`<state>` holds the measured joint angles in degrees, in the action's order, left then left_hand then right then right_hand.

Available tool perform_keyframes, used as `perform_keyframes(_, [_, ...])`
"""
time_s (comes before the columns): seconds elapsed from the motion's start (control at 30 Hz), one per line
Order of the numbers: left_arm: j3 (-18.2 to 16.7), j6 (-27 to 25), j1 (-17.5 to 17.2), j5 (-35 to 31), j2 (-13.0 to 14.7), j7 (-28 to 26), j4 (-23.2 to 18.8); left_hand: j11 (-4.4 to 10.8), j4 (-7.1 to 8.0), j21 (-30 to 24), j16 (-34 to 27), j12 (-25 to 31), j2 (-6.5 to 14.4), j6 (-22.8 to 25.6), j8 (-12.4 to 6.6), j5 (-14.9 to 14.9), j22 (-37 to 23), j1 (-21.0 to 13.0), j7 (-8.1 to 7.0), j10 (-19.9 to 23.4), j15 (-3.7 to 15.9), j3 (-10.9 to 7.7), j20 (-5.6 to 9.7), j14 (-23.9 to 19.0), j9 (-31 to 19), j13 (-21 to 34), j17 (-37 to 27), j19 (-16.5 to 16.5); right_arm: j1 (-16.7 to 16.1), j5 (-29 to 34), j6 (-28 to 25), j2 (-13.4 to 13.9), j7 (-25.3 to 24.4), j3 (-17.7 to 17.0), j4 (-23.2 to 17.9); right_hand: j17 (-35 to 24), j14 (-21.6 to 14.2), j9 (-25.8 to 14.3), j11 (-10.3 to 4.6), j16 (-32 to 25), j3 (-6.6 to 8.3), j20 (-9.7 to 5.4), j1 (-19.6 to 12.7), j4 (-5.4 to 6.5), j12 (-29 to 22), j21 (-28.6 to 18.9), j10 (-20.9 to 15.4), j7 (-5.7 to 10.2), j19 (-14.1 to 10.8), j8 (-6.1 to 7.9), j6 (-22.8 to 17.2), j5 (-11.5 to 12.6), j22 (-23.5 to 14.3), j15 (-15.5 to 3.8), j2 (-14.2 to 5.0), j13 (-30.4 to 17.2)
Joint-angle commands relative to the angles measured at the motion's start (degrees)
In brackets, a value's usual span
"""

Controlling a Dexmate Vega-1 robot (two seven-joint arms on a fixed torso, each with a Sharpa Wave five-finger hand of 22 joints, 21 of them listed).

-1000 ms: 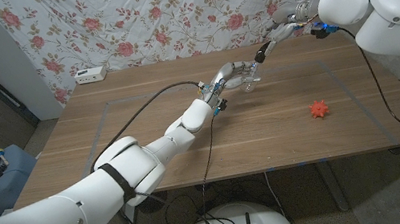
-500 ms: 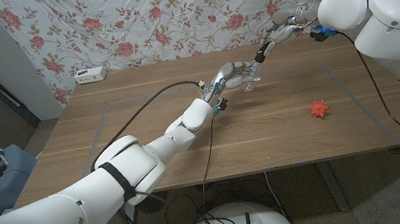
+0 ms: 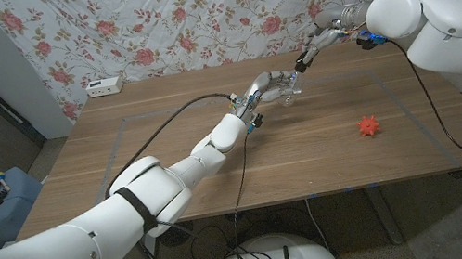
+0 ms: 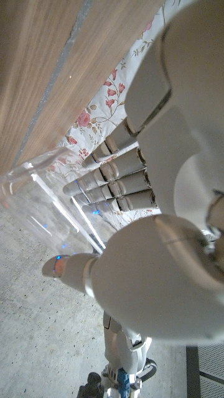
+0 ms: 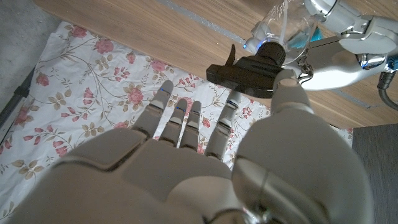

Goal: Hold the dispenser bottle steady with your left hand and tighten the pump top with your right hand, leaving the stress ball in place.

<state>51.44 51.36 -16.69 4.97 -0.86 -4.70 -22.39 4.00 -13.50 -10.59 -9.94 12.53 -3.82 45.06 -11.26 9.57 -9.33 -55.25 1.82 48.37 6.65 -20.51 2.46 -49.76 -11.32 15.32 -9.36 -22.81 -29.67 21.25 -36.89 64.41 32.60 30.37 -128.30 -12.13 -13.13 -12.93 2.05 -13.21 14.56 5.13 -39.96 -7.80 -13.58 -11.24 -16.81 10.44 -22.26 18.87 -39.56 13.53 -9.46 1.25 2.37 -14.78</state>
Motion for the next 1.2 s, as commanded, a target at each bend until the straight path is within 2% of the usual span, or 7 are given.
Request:
perform_keyframes(0.03, [0.0, 0.7, -0.1, -0.2, 0.2, -0.1, -0.2, 0.33, 4.87, -0.1, -0.2, 0.2, 4.7, 7.2, -0.28, 0.3, -0.2, 4.0, -3.05, 0.9, 3.17, -5.43, 5.63, -0.5, -0.3, 0.1, 0.0, -0.3, -0.1, 0.5, -2.6, -0.4, -1.6, 1.0, -0.8, -0.1, -1.0, -0.1, 0.13, -0.7, 0.04, 0.17, 0.0, 0.32, -0.4, -0.3, -1.0, -0.44, -0.8, 0.6, -1.3, -0.3, -0.3, -0.06, -0.34, -0.1])
perform_keyframes(0.57, [-0.2, 1.1, -0.5, -0.4, 0.3, -0.1, -0.5, 0.31, 4.92, -0.1, -0.2, 0.2, 4.7, 7.2, -0.25, 0.3, -0.2, 4.1, -3.03, 0.9, 3.04, -5.49, 5.55, -0.5, -0.3, 0.1, 0.0, -0.3, 4.1, 7.1, -12.3, -2.1, 2.5, 7.0, -3.7, -0.2, -3.4, -0.2, 0.49, -1.4, -0.64, 0.41, 1.8, 1.02, -1.1, -0.3, -3.8, -1.44, -1.9, 2.11, -4.8, -0.9, -0.3, 0.56, -0.6, 0.0])
perform_keyframes(0.73, [-0.2, 1.2, -0.6, -0.6, 0.3, -0.3, -0.5, 0.43, 4.92, -0.1, -0.2, 0.2, 4.7, 7.2, -0.24, 0.3, -0.2, 4.2, -3.02, 0.9, 3.0, -5.5, 5.54, -0.5, -0.3, 0.1, 0.0, -0.3, 5.0, 8.4, -13.9, -2.6, 3.4, 8.3, -4.0, -0.1, -4.5, -0.2, 0.34, -1.7, -0.75, 0.35, 2.0, 0.98, -1.3, -0.4, -5.0, -1.74, -2.6, 2.84, -6.6, -1.1, -0.3, 0.52, -0.71, 0.1])
perform_keyframes(1.0, [-0.3, 1.1, -0.6, -0.6, 0.3, -0.2, -0.6, 0.45, 4.93, -0.1, -0.2, 0.2, 4.7, 7.2, -0.24, 0.3, -0.2, 4.2, -3.03, 0.8, 3.0, -5.56, 5.53, -0.5, -0.3, 0.1, 0.0, -0.3, 5.7, 10.8, -15.3, -3.2, 3.9, 10.2, -4.0, -0.1, -6.0, -0.1, 0.47, -2.0, -1.05, -0.07, 2.6, 1.06, -1.6, -0.5, -6.8, -2.4, -4.0, 4.77, -11.4, -1.5, -0.3, 0.19, -1.03, 0.3])
perform_keyframes(1.2, [-0.4, 0.8, -0.5, -0.5, 0.2, 0.0, -0.5, 0.38, 4.9, -0.1, -0.2, 0.2, 4.7, 7.2, -0.23, 0.3, -0.2, 4.2, -3.02, 0.9, 2.9, -5.58, 5.44, -0.5, -0.3, 0.1, 0.0, -0.3, 5.9, 12.7, -15.9, -3.5, 4.1, 11.0, -4.0, -0.1, -6.6, 0.0, 0.4, -2.1, -1.16, -0.25, 3.0, 1.15, -1.7, -0.5, -7.7, -2.67, -4.3, 5.46, -13.2, -1.6, -0.3, 0.04, -1.26, 0.3])
